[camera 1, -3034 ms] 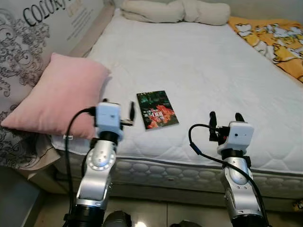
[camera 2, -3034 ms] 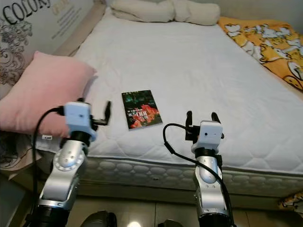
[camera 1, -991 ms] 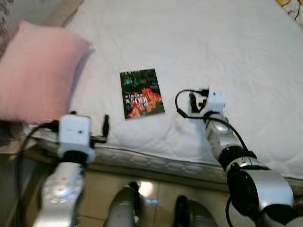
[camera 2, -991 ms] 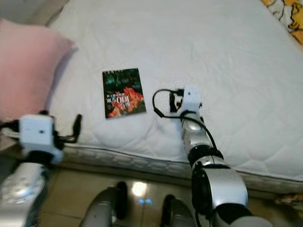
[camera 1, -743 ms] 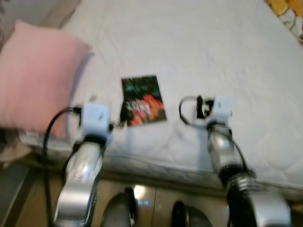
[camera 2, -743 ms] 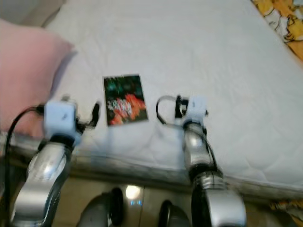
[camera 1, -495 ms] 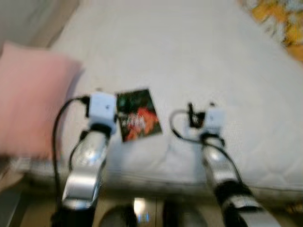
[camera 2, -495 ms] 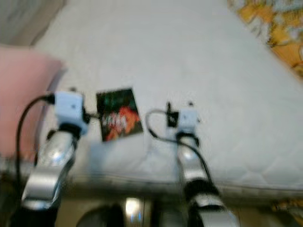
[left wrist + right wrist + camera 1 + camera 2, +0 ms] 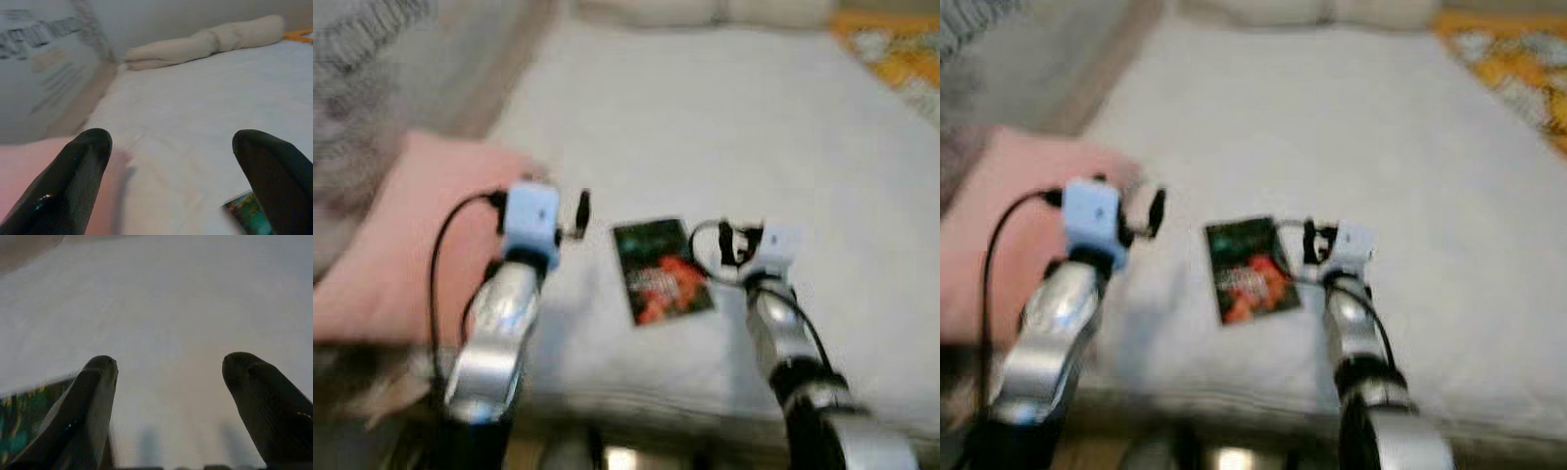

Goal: Clean up the room

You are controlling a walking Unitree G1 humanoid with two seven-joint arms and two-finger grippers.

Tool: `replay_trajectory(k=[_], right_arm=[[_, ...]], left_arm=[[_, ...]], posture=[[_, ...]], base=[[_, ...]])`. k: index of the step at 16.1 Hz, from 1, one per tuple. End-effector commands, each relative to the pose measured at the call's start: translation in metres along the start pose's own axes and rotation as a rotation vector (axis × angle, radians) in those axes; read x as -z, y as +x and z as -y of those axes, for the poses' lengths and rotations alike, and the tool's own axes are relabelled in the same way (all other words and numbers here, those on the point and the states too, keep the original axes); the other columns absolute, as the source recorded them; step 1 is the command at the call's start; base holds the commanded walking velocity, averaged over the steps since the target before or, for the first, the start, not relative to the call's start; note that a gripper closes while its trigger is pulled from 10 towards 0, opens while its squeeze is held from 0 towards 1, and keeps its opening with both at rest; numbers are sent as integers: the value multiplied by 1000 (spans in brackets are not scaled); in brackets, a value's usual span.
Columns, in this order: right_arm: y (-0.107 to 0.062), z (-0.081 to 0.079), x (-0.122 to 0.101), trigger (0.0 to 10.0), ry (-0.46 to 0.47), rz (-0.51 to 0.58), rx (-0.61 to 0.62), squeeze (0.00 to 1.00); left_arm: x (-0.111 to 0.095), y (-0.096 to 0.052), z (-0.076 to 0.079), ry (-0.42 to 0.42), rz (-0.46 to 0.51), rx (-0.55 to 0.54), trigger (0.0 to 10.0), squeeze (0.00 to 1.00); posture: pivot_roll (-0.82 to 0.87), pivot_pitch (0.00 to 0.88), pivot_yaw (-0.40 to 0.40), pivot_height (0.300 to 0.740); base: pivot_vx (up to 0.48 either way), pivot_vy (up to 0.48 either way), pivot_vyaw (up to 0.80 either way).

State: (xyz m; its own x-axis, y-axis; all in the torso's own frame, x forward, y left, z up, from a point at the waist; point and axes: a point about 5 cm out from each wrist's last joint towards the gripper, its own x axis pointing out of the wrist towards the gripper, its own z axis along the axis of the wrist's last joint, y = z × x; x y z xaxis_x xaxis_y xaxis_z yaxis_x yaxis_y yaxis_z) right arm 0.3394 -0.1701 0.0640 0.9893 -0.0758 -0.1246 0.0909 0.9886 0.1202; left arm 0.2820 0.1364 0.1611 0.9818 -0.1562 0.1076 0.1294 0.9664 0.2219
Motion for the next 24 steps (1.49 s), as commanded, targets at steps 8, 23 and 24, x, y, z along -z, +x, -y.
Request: replay_trajectory(k=[8,23,24], right_arm=[[-49,31,-2,10000,-201,214,55,0],[-112,36,-10,10000,-264,207,77,0],[-113,36,-9,10000,-265,201,78,0]], left_arm=[[105,-26,24,-650,-669,58,10000,0],[85,16,61,-194,-213,183,10000,0],[78,14,60,-111,-124,209,10000,0]], posture=[[-23,141,-2,736],[-167,176,20,736],[-159,172,23,736]], base=[[0,0,0],[0,0,0],[0,0,0]])
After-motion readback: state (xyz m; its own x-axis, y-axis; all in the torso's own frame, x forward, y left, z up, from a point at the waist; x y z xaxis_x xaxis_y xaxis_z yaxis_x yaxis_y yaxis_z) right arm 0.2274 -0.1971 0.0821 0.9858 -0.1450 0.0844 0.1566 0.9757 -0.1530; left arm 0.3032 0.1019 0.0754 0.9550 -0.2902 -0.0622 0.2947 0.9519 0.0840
